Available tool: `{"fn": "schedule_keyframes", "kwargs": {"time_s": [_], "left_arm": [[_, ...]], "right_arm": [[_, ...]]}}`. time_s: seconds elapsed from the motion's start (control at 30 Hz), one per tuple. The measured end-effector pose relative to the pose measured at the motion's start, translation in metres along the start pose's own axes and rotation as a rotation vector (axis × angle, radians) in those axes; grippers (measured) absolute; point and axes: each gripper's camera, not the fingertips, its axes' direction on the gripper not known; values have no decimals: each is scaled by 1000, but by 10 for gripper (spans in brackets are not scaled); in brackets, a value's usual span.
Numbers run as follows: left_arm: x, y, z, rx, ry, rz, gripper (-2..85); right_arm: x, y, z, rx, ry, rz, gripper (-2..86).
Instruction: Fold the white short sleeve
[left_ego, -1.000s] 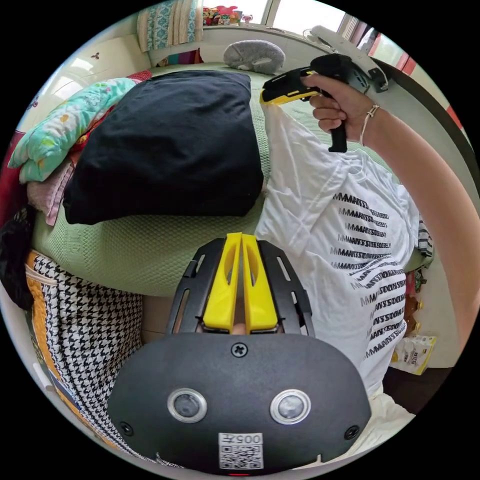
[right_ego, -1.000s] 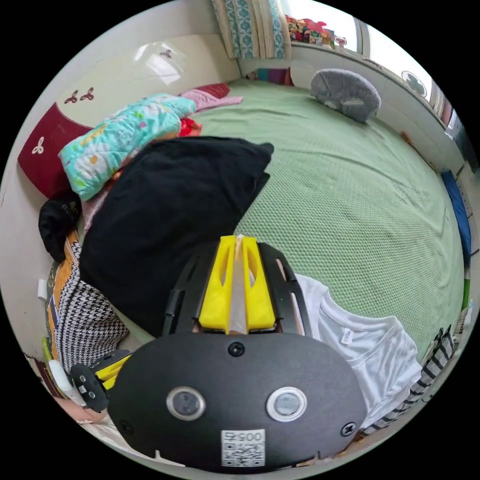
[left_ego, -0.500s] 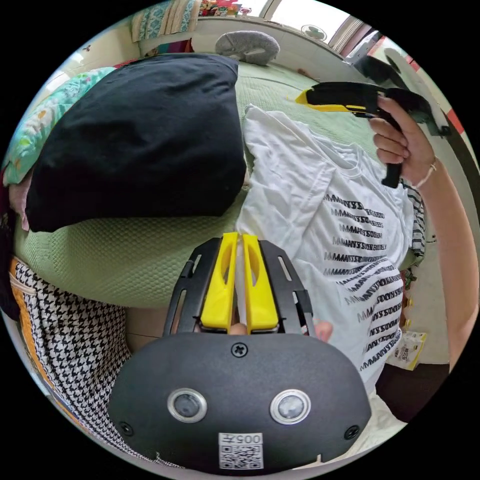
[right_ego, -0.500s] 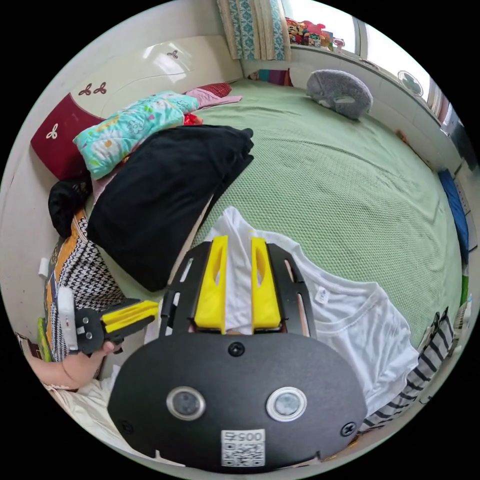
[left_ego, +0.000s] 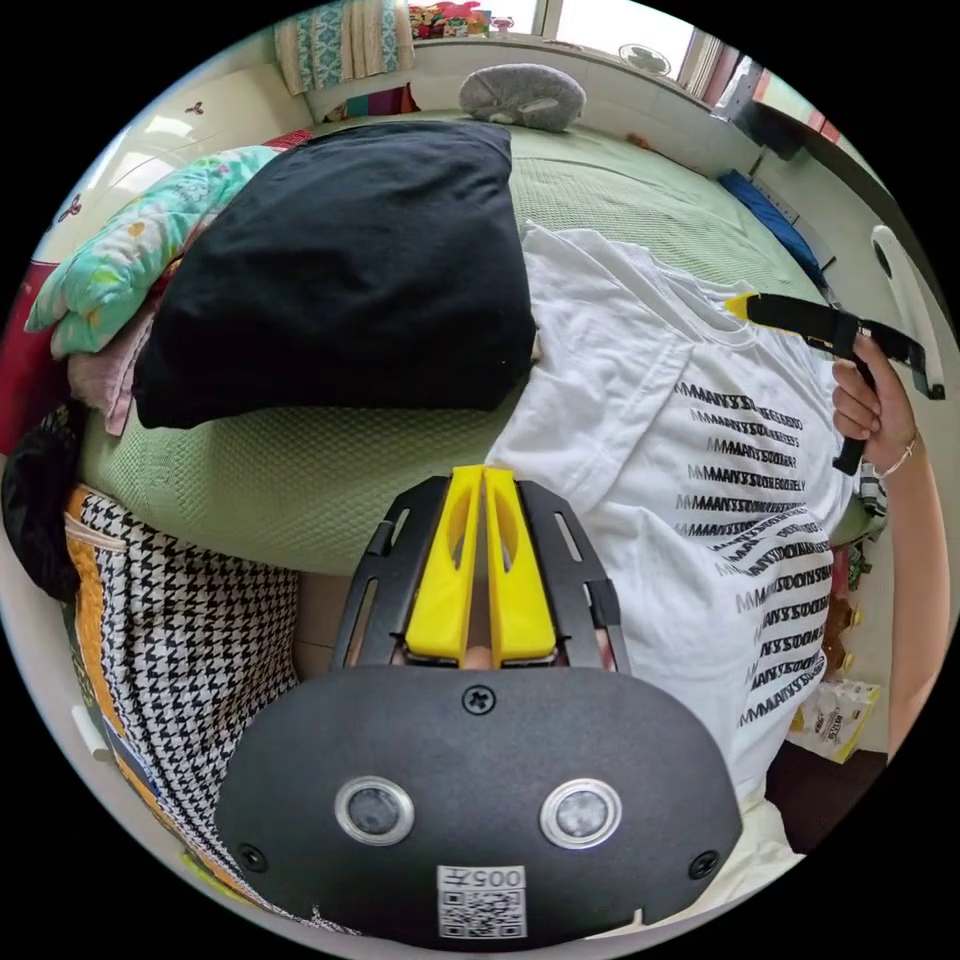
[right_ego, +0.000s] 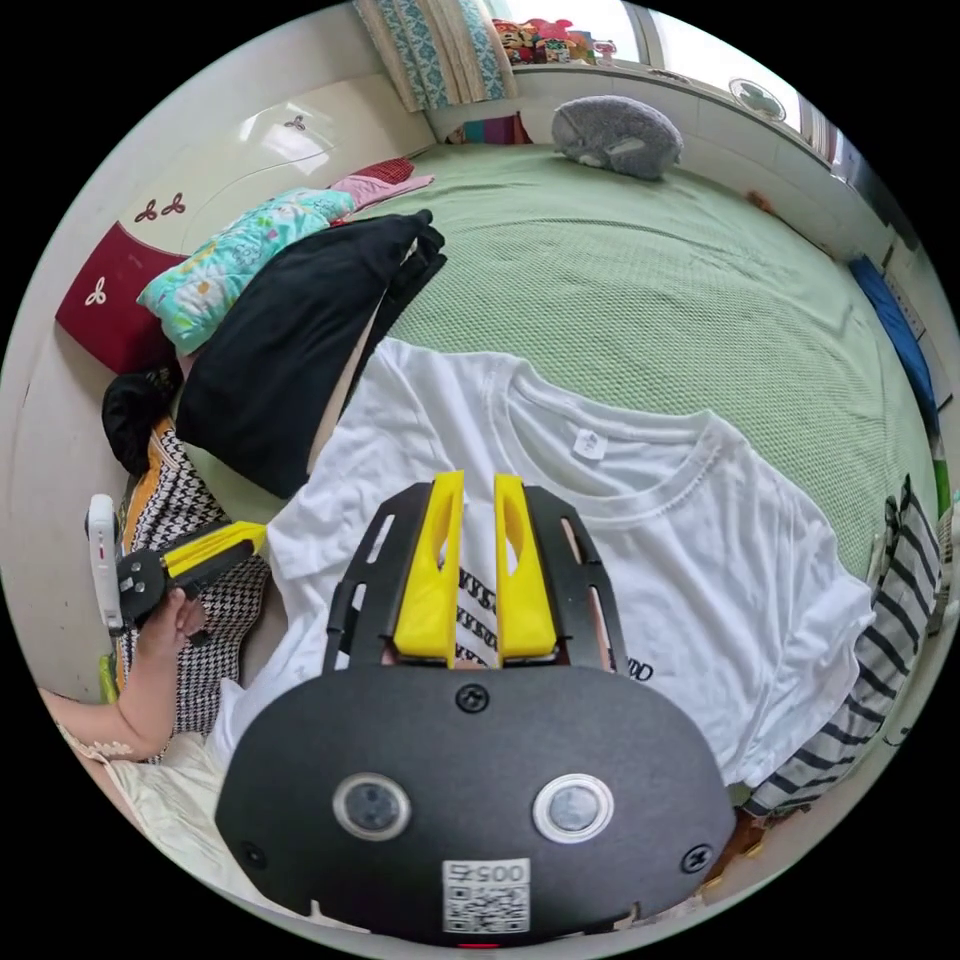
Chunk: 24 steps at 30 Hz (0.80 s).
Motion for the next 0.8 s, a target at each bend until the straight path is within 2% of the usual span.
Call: {"fn": "schedule_keyframes", "kwargs": {"time_s": [0.13, 0.2, 0.27, 0.5, 0.8], "left_arm": [[7, 5, -24, 66, 22, -12, -1], [20, 5, -35, 96, 95, 27, -1], [39, 1, -34, 98, 82, 80, -1], [111, -15, 1, 36, 46, 238, -1], [138, -18, 34, -6, 40, 235, -3]], "right_arm": [[2, 23, -13, -4, 56, -8, 59], [8, 41, -21, -22, 82, 5, 58], [14, 55, -25, -39, 110, 20, 57], [30, 112, -30, -116, 168, 82, 50], [33, 145, -19, -142, 189, 113, 40]]}}
